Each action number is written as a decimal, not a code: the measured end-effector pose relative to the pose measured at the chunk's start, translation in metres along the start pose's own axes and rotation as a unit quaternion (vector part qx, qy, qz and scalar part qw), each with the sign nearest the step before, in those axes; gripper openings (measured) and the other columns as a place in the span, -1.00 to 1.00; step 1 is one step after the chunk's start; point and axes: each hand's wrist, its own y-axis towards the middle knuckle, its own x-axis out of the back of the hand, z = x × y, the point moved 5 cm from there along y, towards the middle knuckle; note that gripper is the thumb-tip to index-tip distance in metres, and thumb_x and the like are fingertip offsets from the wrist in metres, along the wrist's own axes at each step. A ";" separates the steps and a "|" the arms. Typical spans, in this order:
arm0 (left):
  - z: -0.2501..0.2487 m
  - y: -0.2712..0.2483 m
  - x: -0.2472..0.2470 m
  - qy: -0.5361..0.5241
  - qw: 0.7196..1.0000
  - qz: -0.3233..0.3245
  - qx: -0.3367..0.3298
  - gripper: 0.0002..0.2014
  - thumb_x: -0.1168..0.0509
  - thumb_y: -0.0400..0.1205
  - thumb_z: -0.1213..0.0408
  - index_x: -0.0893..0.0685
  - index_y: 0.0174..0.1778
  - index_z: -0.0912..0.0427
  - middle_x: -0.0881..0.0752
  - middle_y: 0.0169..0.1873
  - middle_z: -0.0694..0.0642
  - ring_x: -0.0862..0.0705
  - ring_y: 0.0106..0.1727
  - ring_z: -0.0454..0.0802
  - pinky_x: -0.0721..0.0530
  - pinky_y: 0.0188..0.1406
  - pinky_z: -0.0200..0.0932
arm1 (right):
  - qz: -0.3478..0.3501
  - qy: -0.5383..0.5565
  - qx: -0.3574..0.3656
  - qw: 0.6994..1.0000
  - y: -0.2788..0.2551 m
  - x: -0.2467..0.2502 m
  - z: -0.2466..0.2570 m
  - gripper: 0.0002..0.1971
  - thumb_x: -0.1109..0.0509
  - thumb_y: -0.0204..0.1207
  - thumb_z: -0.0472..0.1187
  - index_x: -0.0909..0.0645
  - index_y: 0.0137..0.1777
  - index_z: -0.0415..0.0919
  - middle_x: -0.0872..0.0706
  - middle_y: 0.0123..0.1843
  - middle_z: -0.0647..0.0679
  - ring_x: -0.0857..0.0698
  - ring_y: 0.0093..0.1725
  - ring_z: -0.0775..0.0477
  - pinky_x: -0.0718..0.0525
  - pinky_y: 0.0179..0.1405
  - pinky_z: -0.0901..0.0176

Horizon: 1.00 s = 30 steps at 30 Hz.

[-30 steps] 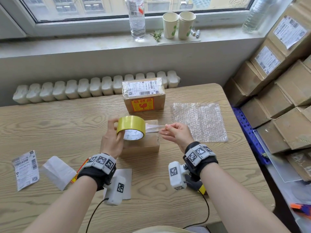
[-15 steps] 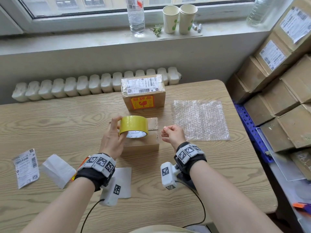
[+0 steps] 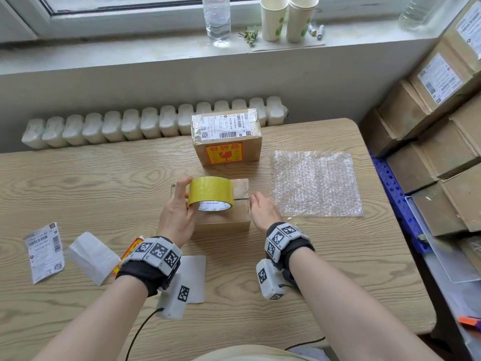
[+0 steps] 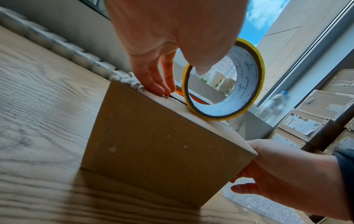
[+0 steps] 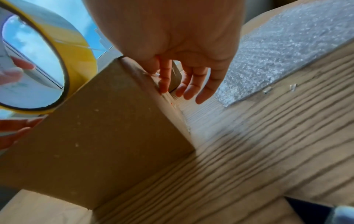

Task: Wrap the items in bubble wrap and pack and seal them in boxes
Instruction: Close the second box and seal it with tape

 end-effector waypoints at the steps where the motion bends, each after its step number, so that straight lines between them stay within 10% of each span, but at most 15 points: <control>1: 0.001 0.000 0.000 0.001 1.000 0.002 0.001 -0.56 -0.22 0.67 0.36 -0.22 0.25 -0.23 -0.60 0.01 0.13 -0.62 -0.25 0.10 -0.43 -0.25 -0.12 | 0.002 0.013 -0.010 1.000 0.000 0.000 -0.003 -0.68 0.02 0.72 0.02 -0.41 -0.15 -0.12 -0.61 -0.03 -0.20 -0.57 -0.02 -0.21 -0.49 -0.01 -0.01; 6: 0.004 0.000 -0.002 0.013 1.000 0.004 0.026 -0.56 -0.20 0.66 0.41 -0.32 0.42 -0.03 -0.58 0.09 0.13 -0.57 -0.23 0.05 -0.32 -0.29 -0.19 | -0.114 0.087 -0.001 0.990 -0.003 0.021 -0.008 -0.79 -0.40 0.55 -0.02 -0.62 -0.09 -0.17 -0.67 -0.14 -0.03 -0.62 -0.10 -0.05 -0.54 -0.10 0.13; 9: 0.004 -0.001 -0.003 0.012 1.000 0.008 0.028 -0.56 -0.19 0.65 0.42 -0.32 0.43 0.02 -0.57 0.11 0.16 -0.55 -0.24 0.03 -0.30 -0.31 -0.21 | -0.087 0.047 0.048 0.994 -0.005 0.016 0.003 -0.79 -0.30 0.62 -0.19 -0.73 0.08 -0.25 -0.75 0.06 -0.17 -0.67 0.10 -0.15 -0.57 0.10 0.11; 14: 0.006 0.000 -0.004 0.000 0.999 0.023 0.041 -0.50 -0.19 0.64 0.44 -0.31 0.47 -0.01 -0.57 0.12 0.17 -0.57 -0.20 0.07 -0.32 -0.27 -0.22 | -0.078 0.012 0.123 0.989 -0.024 0.019 0.022 -0.44 -0.03 0.59 -0.43 -0.19 0.62 -0.30 -0.28 0.63 -0.14 -0.26 0.60 -0.03 -0.14 0.54 0.33; 20: 0.006 0.002 -0.004 -0.018 0.999 0.021 0.037 -0.56 -0.21 0.64 0.39 -0.37 0.44 0.02 -0.57 0.13 0.16 -0.58 -0.17 0.00 -0.34 -0.27 -0.30 | 0.081 -0.197 0.231 0.949 -0.038 -0.001 0.034 -0.10 -0.09 0.62 0.24 0.43 0.63 -0.17 0.48 0.64 0.02 0.42 0.62 0.11 0.29 0.54 0.15; 30: 0.000 0.008 -0.003 -0.022 0.998 0.040 0.049 -0.58 -0.24 0.63 0.35 -0.42 0.40 0.00 -0.55 0.01 -0.03 -0.59 -0.03 0.04 -0.49 -0.11 -0.11 | 0.050 -0.312 0.224 0.922 -0.025 0.000 0.046 0.29 -0.51 0.32 0.24 0.43 0.62 -0.29 0.49 0.64 -0.09 0.43 0.63 -0.03 0.31 0.61 0.08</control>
